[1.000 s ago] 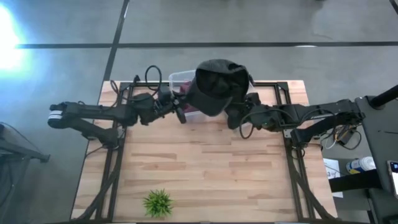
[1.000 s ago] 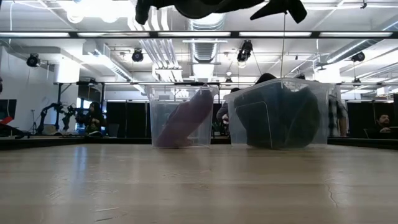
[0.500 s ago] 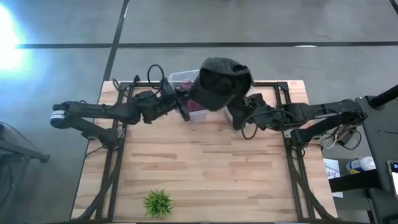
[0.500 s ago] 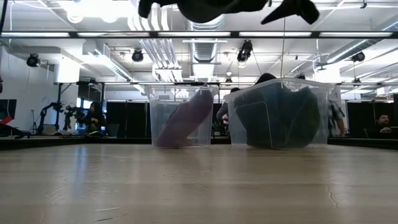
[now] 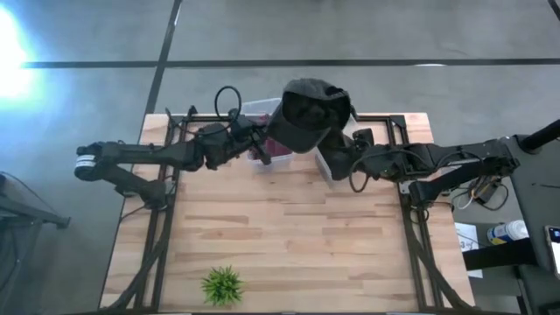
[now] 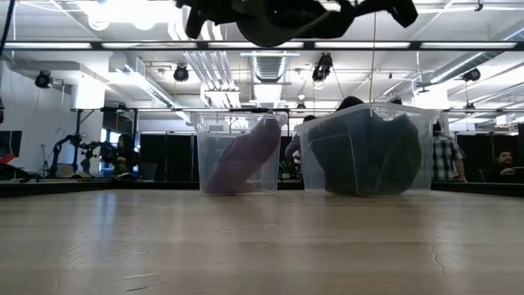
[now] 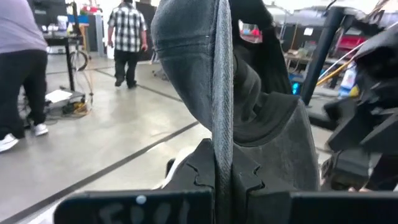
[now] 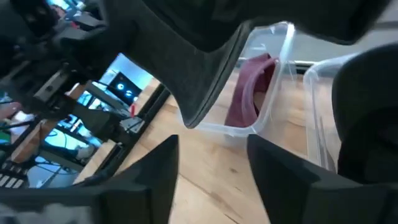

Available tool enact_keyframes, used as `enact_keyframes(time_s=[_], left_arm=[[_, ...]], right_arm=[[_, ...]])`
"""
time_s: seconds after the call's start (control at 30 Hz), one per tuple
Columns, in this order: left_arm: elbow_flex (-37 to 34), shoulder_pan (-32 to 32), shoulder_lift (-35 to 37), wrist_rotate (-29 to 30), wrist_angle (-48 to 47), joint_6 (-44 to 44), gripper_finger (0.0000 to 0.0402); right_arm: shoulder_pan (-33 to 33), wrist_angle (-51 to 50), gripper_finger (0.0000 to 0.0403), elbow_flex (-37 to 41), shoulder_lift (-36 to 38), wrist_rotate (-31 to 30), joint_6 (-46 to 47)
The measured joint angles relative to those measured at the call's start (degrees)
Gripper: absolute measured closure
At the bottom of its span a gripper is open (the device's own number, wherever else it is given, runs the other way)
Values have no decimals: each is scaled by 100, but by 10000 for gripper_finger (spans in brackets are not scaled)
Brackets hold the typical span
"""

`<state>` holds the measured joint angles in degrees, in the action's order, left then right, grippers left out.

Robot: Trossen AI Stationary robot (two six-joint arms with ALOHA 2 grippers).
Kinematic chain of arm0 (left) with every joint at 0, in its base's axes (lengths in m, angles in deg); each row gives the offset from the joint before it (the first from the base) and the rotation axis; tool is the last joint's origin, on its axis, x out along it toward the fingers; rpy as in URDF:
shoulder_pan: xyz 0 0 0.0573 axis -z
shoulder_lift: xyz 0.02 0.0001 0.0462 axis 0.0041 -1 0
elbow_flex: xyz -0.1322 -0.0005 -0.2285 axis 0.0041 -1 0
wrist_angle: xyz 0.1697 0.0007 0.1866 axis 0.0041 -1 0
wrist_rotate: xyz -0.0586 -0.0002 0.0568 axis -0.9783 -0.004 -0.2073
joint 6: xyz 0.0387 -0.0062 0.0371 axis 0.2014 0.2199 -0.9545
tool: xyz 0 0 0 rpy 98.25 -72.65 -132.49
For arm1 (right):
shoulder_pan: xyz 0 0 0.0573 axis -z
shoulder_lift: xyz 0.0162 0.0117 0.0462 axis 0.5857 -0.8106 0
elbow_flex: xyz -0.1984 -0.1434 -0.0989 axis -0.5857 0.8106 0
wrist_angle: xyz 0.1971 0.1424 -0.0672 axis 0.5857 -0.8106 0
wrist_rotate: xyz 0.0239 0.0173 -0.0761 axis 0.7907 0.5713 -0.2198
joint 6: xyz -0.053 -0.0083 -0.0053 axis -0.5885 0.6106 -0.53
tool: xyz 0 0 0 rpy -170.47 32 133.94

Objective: Pick & Place hat
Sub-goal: Put the black cap into the right transparent bin

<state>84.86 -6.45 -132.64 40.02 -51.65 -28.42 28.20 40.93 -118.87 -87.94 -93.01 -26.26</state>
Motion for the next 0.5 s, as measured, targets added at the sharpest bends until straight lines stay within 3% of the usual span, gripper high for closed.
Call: enact_keyframes(time_s=[0.27,0.5], left_arm=[[111,4,-272,-276,247,143,395],[109,17,-457,-471,436,394,395]], right_arm=[[16,58,124,30,-89,-6,141],[19,197,110,30,-83,-7,111]])
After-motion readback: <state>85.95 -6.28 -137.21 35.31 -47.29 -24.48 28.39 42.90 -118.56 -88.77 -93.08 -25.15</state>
